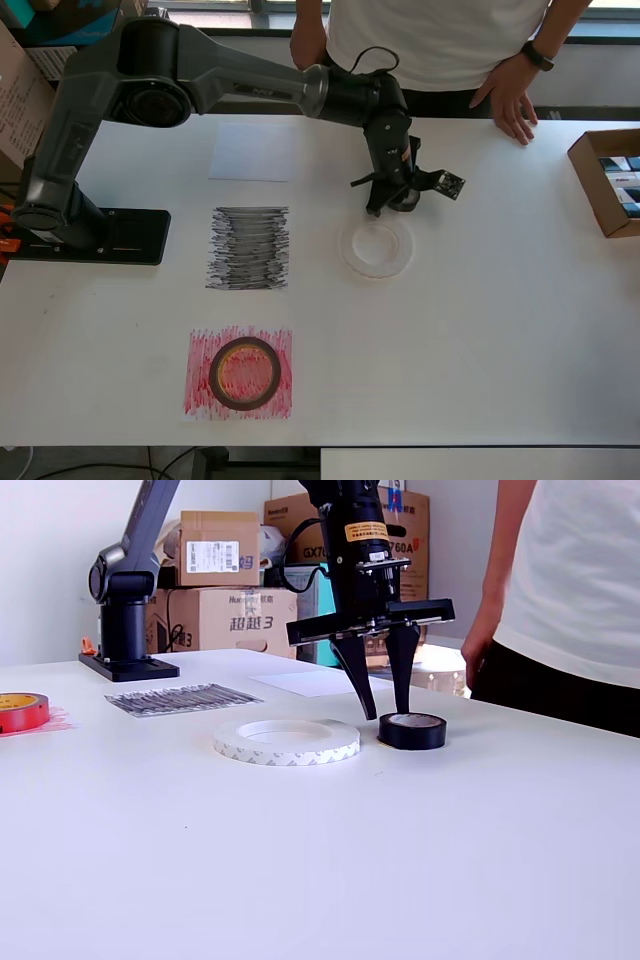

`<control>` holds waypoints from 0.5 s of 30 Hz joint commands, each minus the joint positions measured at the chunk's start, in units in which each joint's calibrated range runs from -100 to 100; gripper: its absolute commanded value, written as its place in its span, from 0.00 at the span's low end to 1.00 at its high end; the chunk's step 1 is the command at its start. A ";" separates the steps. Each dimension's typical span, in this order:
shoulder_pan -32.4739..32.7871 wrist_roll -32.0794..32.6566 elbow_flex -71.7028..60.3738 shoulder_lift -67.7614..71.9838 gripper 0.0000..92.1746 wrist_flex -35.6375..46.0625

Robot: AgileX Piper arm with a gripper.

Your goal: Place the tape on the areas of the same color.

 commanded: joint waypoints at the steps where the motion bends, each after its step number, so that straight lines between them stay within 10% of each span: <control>1: -0.14 -0.19 -0.38 0.70 0.37 -0.54; 15: -0.14 -0.19 -0.38 1.36 0.36 -0.62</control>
